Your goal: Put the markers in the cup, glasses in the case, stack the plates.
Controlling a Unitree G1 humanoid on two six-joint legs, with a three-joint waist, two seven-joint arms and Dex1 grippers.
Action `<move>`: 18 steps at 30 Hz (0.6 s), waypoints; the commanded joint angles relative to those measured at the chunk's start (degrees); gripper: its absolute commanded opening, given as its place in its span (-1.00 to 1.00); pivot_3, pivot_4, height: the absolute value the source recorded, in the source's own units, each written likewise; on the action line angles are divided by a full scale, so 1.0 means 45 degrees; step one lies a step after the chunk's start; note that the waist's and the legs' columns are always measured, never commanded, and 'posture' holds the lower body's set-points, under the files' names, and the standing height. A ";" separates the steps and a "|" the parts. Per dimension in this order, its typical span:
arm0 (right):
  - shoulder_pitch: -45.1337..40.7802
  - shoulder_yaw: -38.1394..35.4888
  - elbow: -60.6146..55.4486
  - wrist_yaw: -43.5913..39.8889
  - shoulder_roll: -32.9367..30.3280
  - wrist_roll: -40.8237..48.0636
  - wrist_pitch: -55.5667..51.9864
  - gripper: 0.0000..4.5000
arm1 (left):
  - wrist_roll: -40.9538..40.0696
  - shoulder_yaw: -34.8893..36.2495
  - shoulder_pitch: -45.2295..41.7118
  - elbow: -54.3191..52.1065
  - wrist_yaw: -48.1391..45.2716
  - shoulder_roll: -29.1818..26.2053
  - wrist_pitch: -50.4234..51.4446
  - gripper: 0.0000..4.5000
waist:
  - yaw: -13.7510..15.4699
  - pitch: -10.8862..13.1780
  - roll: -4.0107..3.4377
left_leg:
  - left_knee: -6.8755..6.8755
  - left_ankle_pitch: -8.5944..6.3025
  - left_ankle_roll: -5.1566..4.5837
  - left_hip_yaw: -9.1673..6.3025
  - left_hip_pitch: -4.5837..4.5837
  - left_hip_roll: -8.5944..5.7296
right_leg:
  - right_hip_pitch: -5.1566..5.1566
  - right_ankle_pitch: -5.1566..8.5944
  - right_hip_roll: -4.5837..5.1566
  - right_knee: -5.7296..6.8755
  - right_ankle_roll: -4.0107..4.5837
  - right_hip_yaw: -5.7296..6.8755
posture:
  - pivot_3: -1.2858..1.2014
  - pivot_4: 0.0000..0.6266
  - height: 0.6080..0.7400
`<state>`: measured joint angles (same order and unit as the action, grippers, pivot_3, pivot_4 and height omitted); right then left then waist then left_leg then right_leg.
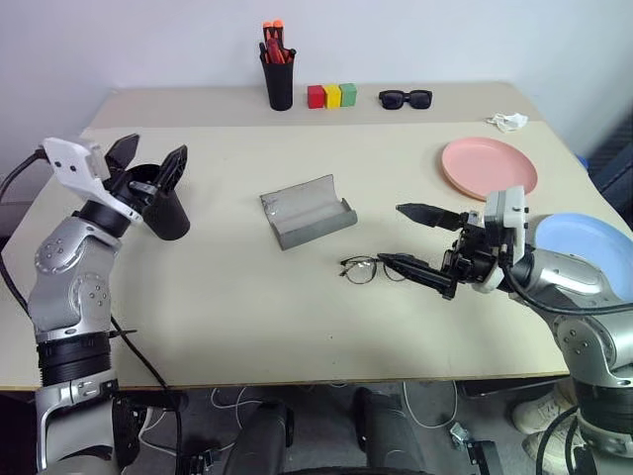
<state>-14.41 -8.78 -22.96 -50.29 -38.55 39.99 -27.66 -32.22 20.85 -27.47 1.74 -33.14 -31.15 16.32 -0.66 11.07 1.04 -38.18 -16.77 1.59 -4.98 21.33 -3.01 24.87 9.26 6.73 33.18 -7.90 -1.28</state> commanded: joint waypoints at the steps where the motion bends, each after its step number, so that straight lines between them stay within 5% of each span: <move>1: -0.0362 0.0006 0.0105 0.0253 0.0244 -0.0379 0.0470 1.00 | -0.0720 -0.1169 -0.0653 -0.1280 -0.0950 -0.0208 0.1303 1.00 | 0.0017 0.0000 0.0000 | 0.0000 0.0000 0.0000 0.0002 0.0000 -0.0001 | 0.0000 0.0000 0.0000 -0.0001 0.0000 -0.0001 | 0.03 -0.52 1.00; 4: -0.0488 0.0105 0.0223 0.0322 0.0380 -0.0590 0.0594 1.00 | -0.0982 -0.2182 -0.1309 -0.1443 -0.1201 0.0110 0.2529 1.00 | 0.0042 0.0000 0.0000 | -0.0006 0.0001 0.0001 -0.0003 0.0004 -0.0006 | -0.0006 0.0000 0.0002 -0.0002 -0.0001 0.0000 | 0.03 -0.52 1.00; 11: 0.0058 -0.0096 -0.0001 0.0498 0.0304 -0.0951 0.0875 1.00 | 0.1891 -0.5568 -0.3482 0.1693 -0.1375 0.1086 0.2771 1.00 | 0.0010 0.0000 0.0000 | -0.0001 0.0001 -0.0001 -0.0002 -0.0005 -0.0007 | -0.0012 0.0001 0.0001 -0.0003 -0.0001 -0.0001 | 0.03 -0.52 1.00; 18: 0.1160 -0.1021 -0.0616 0.0765 -0.0132 -0.1035 0.0889 1.00 | 0.2375 -0.5967 -0.4662 0.4916 -0.2516 0.2510 0.2441 1.00 | -0.0003 0.0002 0.0001 | 0.0003 -0.0001 -0.0005 -0.0001 0.0002 -0.0008 | -0.0008 0.0001 0.0001 -0.0012 -0.0003 -0.0001 | 0.03 -0.52 1.00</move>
<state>-9.59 -10.95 -22.74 -47.44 -38.69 34.91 -24.65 -22.73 -6.00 -46.43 22.45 -42.01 -19.72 29.39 -0.67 11.07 1.05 -38.17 -16.78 1.56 -4.98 21.34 -3.04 24.83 9.26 6.73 33.13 -7.91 -1.28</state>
